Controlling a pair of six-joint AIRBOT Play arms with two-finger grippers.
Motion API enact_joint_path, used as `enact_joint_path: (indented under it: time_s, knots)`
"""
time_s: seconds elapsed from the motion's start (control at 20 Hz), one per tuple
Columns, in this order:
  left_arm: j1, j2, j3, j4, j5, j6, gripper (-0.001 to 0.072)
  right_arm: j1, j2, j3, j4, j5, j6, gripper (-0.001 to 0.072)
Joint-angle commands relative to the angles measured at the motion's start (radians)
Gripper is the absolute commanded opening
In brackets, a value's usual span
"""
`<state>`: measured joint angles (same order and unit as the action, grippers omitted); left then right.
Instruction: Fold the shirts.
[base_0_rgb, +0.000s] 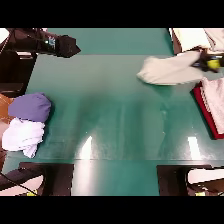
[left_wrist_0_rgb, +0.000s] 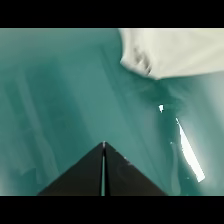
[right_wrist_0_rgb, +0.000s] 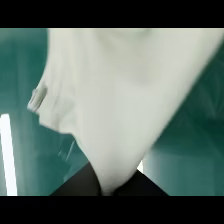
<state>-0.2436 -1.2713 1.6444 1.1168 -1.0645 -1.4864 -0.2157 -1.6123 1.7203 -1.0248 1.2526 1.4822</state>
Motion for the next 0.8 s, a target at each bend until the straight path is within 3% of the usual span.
enact_joint_path:
  time_s: [0.0, 0.25, 0.75]
  knots:
    - [-0.013, 0.0, 0.0, -0.002, 0.035, 0.001, 0.0023, -0.237, 0.061, 0.0, -0.032, -0.013, 0.021, 0.0017]
    - [-0.013, 0.0, 0.0, -0.002, 0.061, -0.001, 0.0023, -0.385, 0.09, 0.0, -0.013, -0.105, 0.02, 0.0017]
    - [-0.013, 0.0, 0.0, -0.002, 0.076, 0.002, 0.0023, -0.34, 0.226, 0.001, -0.018, -0.227, 0.004, 0.0017]
